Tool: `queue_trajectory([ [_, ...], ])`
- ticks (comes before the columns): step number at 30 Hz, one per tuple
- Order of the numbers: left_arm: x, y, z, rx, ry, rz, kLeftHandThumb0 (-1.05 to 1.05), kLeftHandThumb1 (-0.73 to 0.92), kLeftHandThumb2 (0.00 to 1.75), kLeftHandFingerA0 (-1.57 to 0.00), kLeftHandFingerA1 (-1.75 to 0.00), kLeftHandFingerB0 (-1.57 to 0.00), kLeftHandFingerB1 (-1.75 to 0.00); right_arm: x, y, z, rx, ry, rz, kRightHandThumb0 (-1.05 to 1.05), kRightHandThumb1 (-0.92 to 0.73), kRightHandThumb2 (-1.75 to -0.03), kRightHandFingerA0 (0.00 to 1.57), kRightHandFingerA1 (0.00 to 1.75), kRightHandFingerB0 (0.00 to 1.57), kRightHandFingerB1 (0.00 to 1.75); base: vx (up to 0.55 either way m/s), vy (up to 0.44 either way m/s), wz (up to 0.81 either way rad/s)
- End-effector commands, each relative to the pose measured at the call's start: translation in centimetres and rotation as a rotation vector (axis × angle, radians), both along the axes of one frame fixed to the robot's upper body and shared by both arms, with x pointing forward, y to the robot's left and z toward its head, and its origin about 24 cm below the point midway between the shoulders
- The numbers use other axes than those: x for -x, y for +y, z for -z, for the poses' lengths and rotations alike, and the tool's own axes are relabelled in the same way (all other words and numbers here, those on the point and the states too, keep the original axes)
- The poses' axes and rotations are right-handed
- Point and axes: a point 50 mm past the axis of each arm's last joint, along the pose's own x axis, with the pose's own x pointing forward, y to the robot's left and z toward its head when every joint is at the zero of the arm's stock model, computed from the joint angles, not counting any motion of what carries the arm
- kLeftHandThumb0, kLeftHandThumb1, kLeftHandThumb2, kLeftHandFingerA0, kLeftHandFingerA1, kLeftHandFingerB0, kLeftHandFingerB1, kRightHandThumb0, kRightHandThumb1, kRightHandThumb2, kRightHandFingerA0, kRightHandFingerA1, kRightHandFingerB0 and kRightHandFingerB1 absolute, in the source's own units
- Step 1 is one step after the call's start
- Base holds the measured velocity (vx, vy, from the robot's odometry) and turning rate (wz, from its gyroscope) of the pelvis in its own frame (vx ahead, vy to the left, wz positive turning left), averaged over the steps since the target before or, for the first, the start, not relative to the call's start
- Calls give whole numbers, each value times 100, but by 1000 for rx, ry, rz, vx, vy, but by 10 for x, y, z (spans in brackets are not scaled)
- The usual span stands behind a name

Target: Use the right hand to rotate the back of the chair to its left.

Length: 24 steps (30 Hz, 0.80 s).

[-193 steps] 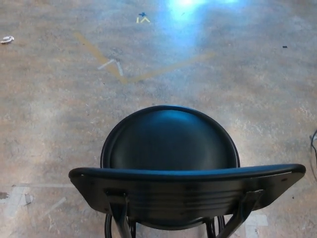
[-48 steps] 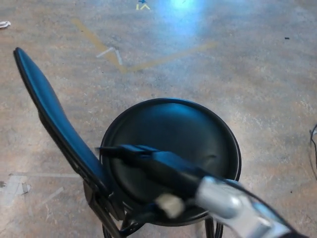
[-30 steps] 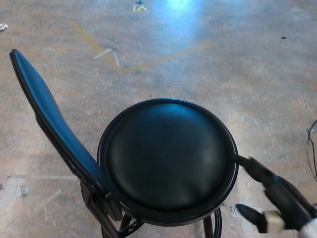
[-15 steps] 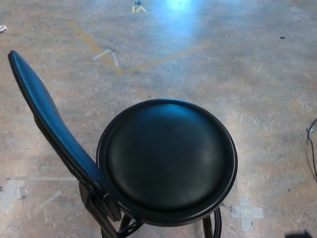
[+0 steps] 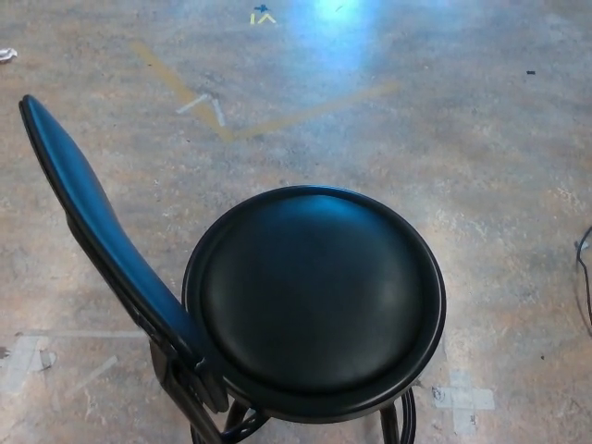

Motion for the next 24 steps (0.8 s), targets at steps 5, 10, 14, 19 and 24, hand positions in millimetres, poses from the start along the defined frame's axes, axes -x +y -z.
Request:
queue_trajectory([
  [5, 6, 0, 2, 3, 9, -15, -44, 75, 63, -62, -55, -57, -45, 11, 3, 6, -140, 26, 205, -105, -46, -138, 9, 97, 7, 82, 0, 0, 0],
  [10, 5, -1, 2, 3, 8, 1, -42, 74, 62, -62, -56, -57, -46, 9, 3, 6, -151, 17, 204, -105, -45, -139, 15, 102, 13, 88, 0, 0, 0],
  [14, 4, -1, 1, -3, 17, 36, -45, 76, 63, -61, -56, -56, -46, 11, 4, 6, -158, 26, 200, -105, -44, -136, 27, 105, 13, 86, 0, 0, 0],
  [19, 5, -1, 2, -4, 13, 15, -43, 75, 62, -62, -56, -56, -45, 12, 4, 7, -176, 35, 213, -105, -54, -131, 30, 125, 0, 97, 0, 0, 0],
  [24, 3, -2, 1, -12, 15, 41, -46, 76, 63, -61, -57, -56, -46, 13, 3, 7, -176, 30, 222, -105, -57, -115, 26, 145, 0, 118, 0, 0, 0],
])
